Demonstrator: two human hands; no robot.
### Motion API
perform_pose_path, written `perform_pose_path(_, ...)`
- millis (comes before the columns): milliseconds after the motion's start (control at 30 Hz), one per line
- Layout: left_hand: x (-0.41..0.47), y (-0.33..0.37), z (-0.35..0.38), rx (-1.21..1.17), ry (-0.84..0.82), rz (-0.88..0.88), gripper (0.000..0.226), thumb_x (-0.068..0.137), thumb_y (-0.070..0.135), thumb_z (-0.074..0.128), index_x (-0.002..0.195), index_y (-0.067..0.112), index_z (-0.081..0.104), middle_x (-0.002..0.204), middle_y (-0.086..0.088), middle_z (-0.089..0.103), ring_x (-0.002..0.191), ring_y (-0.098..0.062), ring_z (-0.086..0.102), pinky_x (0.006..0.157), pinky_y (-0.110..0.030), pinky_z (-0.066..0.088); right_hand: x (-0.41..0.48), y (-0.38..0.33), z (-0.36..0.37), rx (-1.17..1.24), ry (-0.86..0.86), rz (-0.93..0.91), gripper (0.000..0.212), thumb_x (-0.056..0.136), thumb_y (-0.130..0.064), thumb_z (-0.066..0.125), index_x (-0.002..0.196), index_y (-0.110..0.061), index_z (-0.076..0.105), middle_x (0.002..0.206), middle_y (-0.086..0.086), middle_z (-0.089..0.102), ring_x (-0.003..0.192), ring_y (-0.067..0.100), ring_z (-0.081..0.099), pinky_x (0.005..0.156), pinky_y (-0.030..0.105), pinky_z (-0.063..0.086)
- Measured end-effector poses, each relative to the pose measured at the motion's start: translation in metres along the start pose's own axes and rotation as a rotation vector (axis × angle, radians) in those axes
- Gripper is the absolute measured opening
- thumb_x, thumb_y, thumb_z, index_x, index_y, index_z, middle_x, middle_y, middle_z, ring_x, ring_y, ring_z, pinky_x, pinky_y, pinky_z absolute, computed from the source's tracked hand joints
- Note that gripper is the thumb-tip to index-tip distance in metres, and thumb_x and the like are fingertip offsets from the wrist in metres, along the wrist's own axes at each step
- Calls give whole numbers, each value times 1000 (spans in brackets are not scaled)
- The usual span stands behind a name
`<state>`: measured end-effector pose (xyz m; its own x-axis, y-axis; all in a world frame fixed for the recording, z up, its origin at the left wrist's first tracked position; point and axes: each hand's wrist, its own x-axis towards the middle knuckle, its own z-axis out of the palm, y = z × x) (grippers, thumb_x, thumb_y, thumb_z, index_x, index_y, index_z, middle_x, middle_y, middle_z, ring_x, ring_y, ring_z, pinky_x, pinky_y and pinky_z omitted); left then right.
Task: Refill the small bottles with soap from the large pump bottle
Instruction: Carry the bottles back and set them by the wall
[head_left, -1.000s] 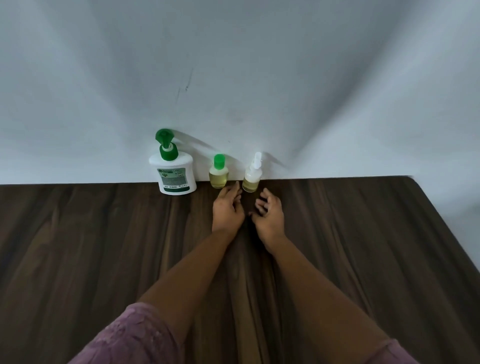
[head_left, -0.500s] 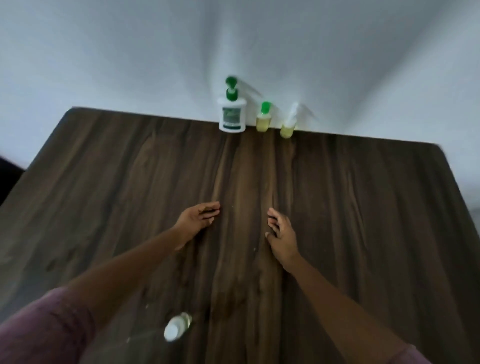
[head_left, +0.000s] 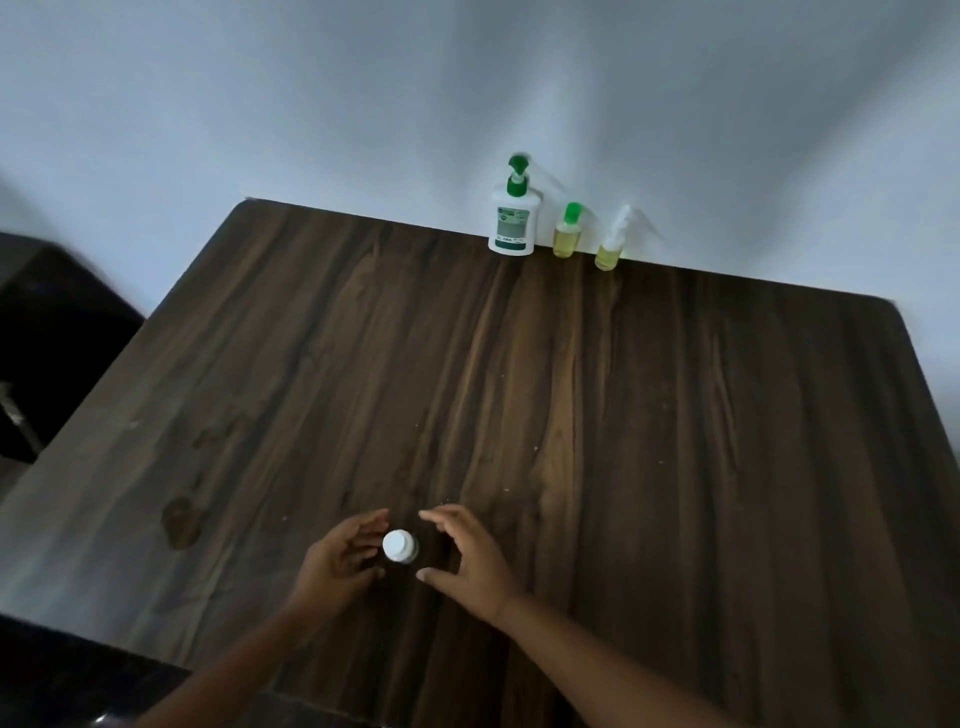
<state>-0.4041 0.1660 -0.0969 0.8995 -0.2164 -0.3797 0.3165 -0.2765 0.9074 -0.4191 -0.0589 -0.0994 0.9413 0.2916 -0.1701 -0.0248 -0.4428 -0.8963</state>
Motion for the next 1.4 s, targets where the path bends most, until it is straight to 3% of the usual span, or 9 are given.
perform_pose_path(133,-10,6,30,31,133,67,52,64,-14,79,102,20,70,99,2,74,93,-16,70,79,-21,55,5,-13,15,-34,1,-14,49,82,-31,70,128,-20,59,128,-2,54,120,9,49,103,21,39)
perform_pose_path(300,26,39,63,76,187,128,69,67,-25,68,83,42,69,84,9,74,76,0,69,70,-11,52,17,-6,-1,-42,226,34,46,84,-35,59,127,-20,61,120,-5,57,111,9,56,96,25,46)
perform_pose_path(500,125,92,121,117,49,200,45,72,-18,70,79,26,68,82,13,73,81,1,69,74,-17,53,53,26,-86,-53,606,111,45,82,-40,58,121,-19,66,114,-5,66,105,2,59,91,22,48)
perform_pose_path(733,255,143,207,118,-20,319,26,77,-6,71,87,18,65,89,0,71,85,-5,69,80,-28,57,106,76,-199,29,913,187,38,85,-8,74,118,-22,62,112,-4,65,97,7,65,81,23,56)
perform_pose_path(900,336,174,253,109,-26,394,21,80,-3,69,89,16,65,90,2,69,85,-3,67,80,-22,55,157,106,-264,-74,1066,181,37,86,-2,71,122,-6,63,111,0,61,93,-2,59,79,2,44)
perform_pose_path(1033,390,192,280,96,2,450,21,81,-4,67,90,14,64,91,-1,69,86,-4,66,81,-18,54,197,124,-307,-116,1156,170,35,86,-4,72,120,-3,65,110,6,62,85,3,58,75,-2,40)
perform_pose_path(1167,425,208,303,78,45,510,23,82,-5,65,100,8,67,98,-5,68,89,-8,65,81,-11,50,226,137,-340,-120,1226,182,35,86,-8,72,120,-4,65,113,8,63,91,14,63,77,12,46)
perform_pose_path(1267,436,213,317,89,56,512,34,82,-6,63,113,9,66,108,-4,69,98,-10,64,87,-22,53,238,145,-358,-124,1258,188,33,86,-6,71,119,-4,65,113,9,63,92,17,65,81,28,53)
perform_pose_path(1400,436,213,326,214,82,522,49,86,2,58,131,21,58,119,3,67,107,-11,61,91,-25,50,247,152,-370,-119,1267,195,31,86,-2,69,117,-4,66,109,8,64,91,16,65,80,26,52)
